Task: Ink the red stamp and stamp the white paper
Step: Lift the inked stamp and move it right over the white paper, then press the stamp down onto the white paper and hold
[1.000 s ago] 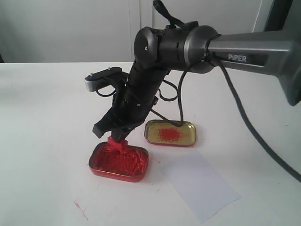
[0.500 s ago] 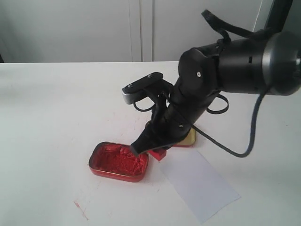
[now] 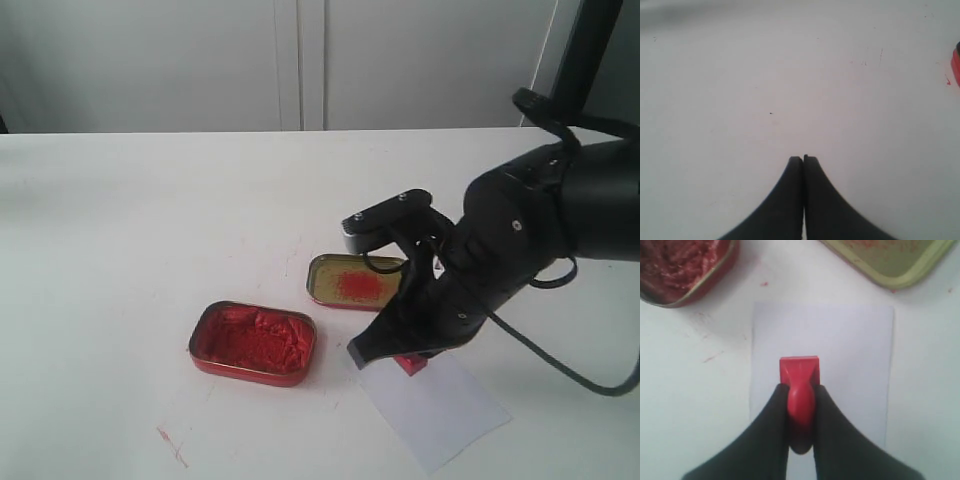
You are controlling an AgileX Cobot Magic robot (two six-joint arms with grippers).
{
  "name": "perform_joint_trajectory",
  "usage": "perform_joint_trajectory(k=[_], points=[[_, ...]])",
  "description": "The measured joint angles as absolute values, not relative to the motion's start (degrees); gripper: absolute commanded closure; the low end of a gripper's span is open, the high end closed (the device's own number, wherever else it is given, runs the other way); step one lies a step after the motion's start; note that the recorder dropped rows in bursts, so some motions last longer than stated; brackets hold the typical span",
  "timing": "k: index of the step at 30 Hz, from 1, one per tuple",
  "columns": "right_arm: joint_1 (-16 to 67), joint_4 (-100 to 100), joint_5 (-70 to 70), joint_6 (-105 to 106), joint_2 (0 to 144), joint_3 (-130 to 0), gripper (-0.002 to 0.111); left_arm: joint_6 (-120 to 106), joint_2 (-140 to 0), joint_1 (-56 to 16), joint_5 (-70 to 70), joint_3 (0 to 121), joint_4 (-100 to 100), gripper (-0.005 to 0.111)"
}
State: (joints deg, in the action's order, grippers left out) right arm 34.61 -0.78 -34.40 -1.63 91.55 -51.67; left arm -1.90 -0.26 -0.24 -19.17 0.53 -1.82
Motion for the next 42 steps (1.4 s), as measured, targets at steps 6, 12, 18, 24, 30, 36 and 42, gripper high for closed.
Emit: perform_joint_trajectory(k=[6,12,18,24,30,36,42], points=[[32.4,-0.38,-30.96,-1.96,90.47,-47.84,0.108,-1.9,-0.26,-0.24,-19.17,0.53,-1.82,0.107],[32.33,0.0,-28.0,-2.52,90.85,-45.44,0.108,-1.9,-0.26,-0.24,-19.17,0.53,-1.82,0.107],[32.33,-0.38,-26.88,-4.31,92.04,-44.81,0.108,-1.9,-0.26,-0.24,-19.17,0.53,-1.82,0.107],[32.33,-0.38,-26.0,-5.58,92.15,-44.81,0.108,-1.9,-0.26,-0.24,-19.17,0.53,-1.82,0.107],[32.33,-0.38,-25.5,-7.29,92.15,-44.81,0.108,-1.9,-0.26,-0.24,-19.17,0.53,-1.82,0.107],[34.35,1.86,-23.52,-12.0,92.15,-43.54,0.108,-1.9,-0.26,-0.24,-19.17,0.53,-1.82,0.107],[34.89,5.07,-22.47,-16.39,92.15,-42.18,0.108,-1.9,-0.26,-0.24,-19.17,0.53,-1.82,0.107]])
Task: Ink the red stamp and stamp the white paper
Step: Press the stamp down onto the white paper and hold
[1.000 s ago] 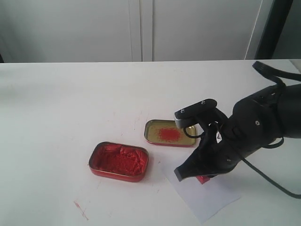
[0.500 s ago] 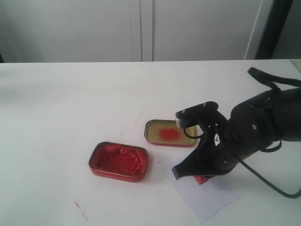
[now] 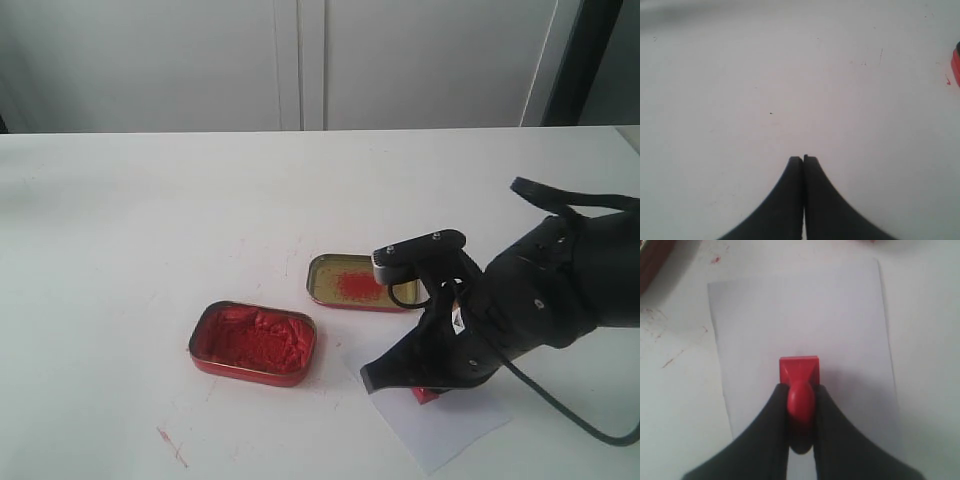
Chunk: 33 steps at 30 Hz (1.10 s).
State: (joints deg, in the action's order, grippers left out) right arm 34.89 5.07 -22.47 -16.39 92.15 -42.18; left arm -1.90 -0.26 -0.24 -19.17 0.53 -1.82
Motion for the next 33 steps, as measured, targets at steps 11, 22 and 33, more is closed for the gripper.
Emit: perform_joint_trajectory(k=[11,22,33], points=[[34.89,5.21,-21.98,-16.9,93.53,-42.18,0.108,-1.9,-0.26,-0.24,-19.17,0.53,-1.82,0.107],[34.89,5.45,-23.35,-16.9,98.45,-44.0,0.108,-1.9,-0.26,-0.24,-19.17,0.53,-1.82,0.107],[34.98,5.45,-24.11,-16.9,98.7,-44.37,0.108,-1.9,-0.26,-0.24,-19.17,0.53,-1.82,0.107]])
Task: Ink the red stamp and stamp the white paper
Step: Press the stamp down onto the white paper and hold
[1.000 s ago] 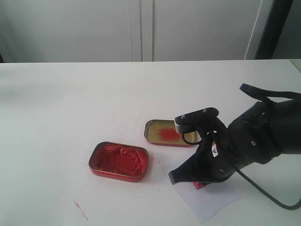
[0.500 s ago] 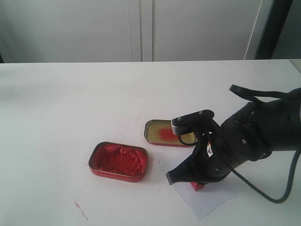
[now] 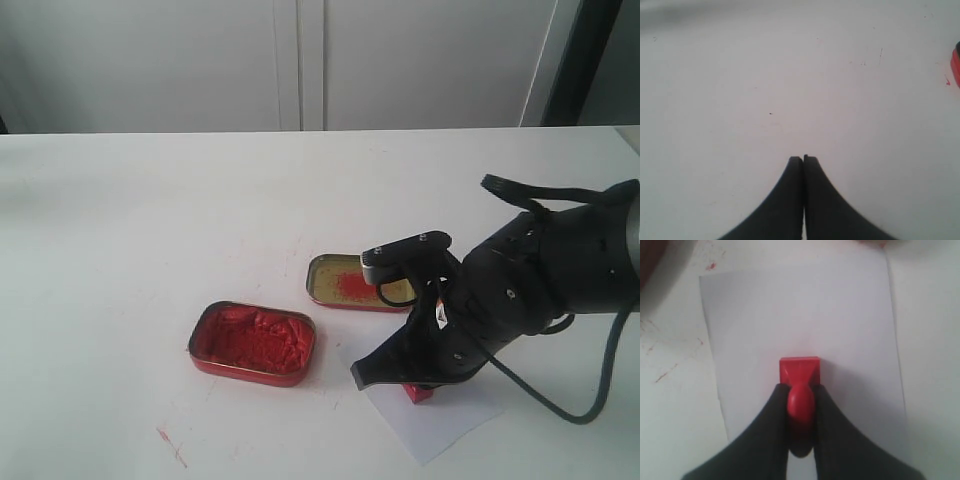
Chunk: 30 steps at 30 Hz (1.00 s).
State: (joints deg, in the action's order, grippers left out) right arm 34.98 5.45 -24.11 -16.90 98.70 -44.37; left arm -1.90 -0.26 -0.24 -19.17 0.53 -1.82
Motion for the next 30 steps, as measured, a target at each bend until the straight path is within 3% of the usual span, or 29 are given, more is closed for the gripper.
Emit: perform_joint_trajectory(k=[30], points=[[34.98,5.58,-23.76,-16.9,98.1,-44.26,0.108,-1.9,-0.26,-0.24,-19.17,0.53,-1.82,0.107]])
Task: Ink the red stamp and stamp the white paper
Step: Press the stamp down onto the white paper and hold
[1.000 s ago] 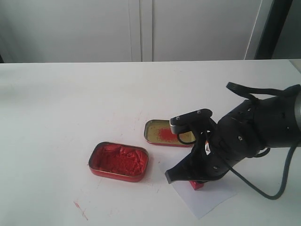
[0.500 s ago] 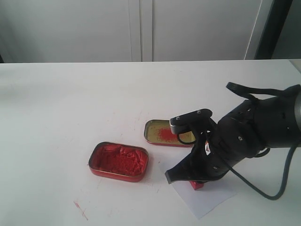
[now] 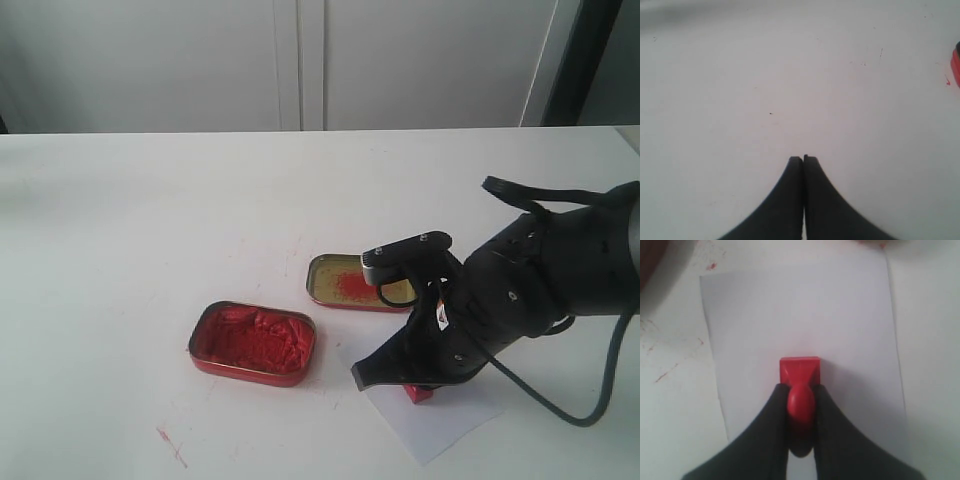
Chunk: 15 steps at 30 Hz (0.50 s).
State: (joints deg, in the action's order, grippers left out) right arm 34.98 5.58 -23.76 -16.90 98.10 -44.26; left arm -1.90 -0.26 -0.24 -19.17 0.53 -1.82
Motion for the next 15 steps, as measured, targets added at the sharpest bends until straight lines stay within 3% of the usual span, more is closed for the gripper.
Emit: perform_joint_trajectory(k=[15], points=[[34.98,5.64,-23.77,-16.9,97.7,-44.37,0.108,-1.9,-0.26,-0.24,-19.17,0.53,-1.82,0.107]])
